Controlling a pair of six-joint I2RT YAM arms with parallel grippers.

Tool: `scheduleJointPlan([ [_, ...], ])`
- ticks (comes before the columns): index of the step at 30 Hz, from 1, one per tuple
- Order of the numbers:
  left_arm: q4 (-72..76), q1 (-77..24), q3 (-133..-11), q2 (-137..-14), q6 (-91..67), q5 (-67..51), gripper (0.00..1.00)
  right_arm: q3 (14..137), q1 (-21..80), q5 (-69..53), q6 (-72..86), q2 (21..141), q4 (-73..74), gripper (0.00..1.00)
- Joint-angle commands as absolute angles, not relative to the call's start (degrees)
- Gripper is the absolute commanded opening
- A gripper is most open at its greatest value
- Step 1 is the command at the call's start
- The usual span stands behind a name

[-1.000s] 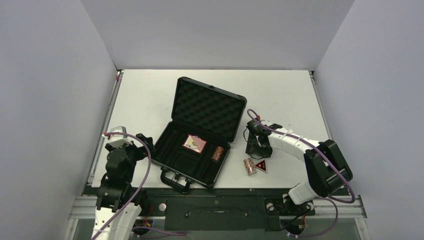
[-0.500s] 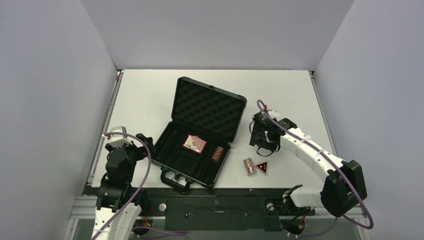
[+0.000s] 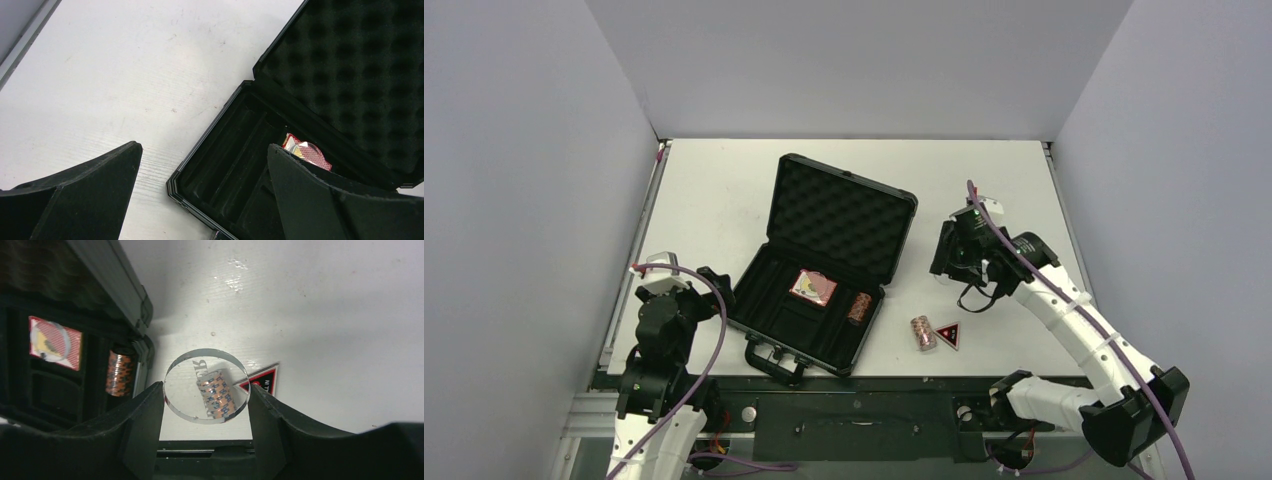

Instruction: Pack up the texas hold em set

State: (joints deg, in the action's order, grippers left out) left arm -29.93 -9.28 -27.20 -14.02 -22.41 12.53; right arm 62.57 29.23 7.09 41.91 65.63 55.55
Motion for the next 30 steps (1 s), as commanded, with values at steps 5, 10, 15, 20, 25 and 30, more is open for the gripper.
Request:
scheduleJointPlan([
  [5, -27.65, -8.96, -27.77, -13.96, -22.51, 11.8, 0.96, 76.27, 30.92, 2.5, 37.45, 67.09, 58.36, 0.34],
  [10, -27.58, -8.89, -27.71, -14.12, -22.41, 11.43, 0.96, 83.57, 35.58, 4.74, 36.21, 72.13, 61.3, 0.34],
  [15, -27.47, -8.93, -27.69, -13.98, -22.41, 11.45, 0.96, 90.29, 41.09, 6.91, 36.99, 79.87, 61.73, 0.33],
  [20, -27.28, -8.92, -27.69, -14.31, -22.22, 10.84, 0.96, 94.79, 44.36, 6.73, 40.33, 87.31, 60.03, 0.33],
  [25, -27.3, -8.88, -27.69, -14.17, -22.15, 10.87, 0.96, 101.14, 48.76, 7.89, 40.34, 95.27, 61.54, 0.33],
  [30, -27.43, -8.83, -27.68, -14.02, -22.27, 11.05, 0.96, 107.34, 51.25, 8.61, 39.73, 101.36, 63.22, 0.32],
])
